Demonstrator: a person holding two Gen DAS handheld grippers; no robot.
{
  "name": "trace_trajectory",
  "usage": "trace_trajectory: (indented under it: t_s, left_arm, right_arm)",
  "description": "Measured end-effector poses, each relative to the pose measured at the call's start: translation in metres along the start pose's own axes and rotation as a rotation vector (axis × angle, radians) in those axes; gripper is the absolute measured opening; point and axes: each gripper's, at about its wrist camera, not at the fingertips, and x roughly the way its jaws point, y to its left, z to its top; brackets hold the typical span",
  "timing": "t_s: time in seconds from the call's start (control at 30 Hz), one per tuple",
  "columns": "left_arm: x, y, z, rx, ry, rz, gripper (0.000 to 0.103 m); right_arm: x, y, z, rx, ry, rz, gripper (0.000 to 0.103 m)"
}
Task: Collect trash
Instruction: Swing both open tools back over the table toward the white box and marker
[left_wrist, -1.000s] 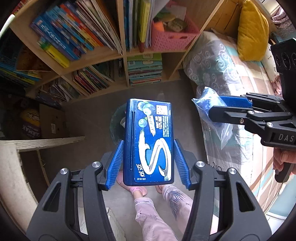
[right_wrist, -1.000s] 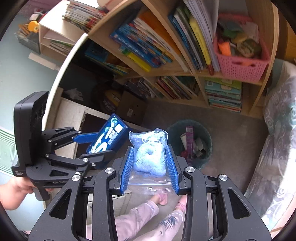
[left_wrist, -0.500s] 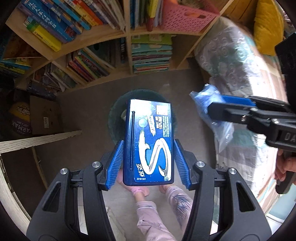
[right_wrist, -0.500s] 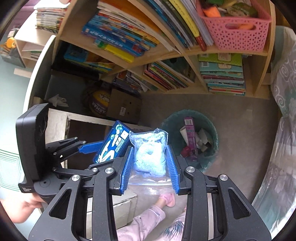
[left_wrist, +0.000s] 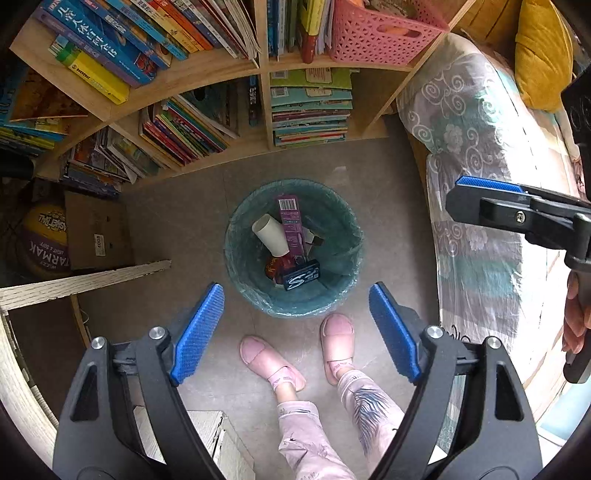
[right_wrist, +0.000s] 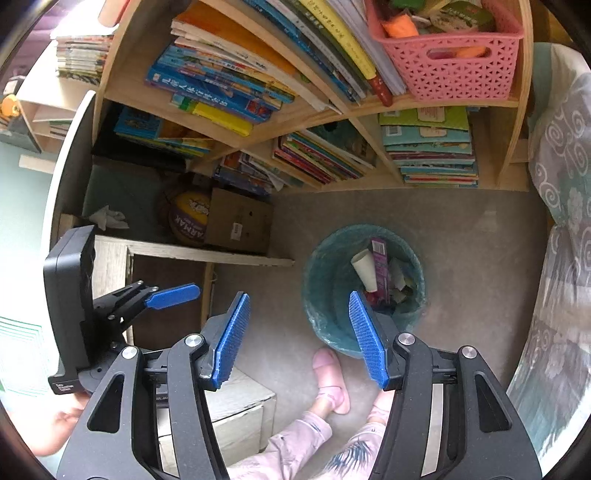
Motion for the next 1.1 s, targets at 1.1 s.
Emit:
trace_trajectory:
  t_s: [1.1]
  left_arm:
    - [-0.223,0.046,-0.074,-0.188,-0.254,0.073,0.096]
  right_arm:
    - [-0.134,0.199,0.018,-0.438,-0.066,0.038,0.085]
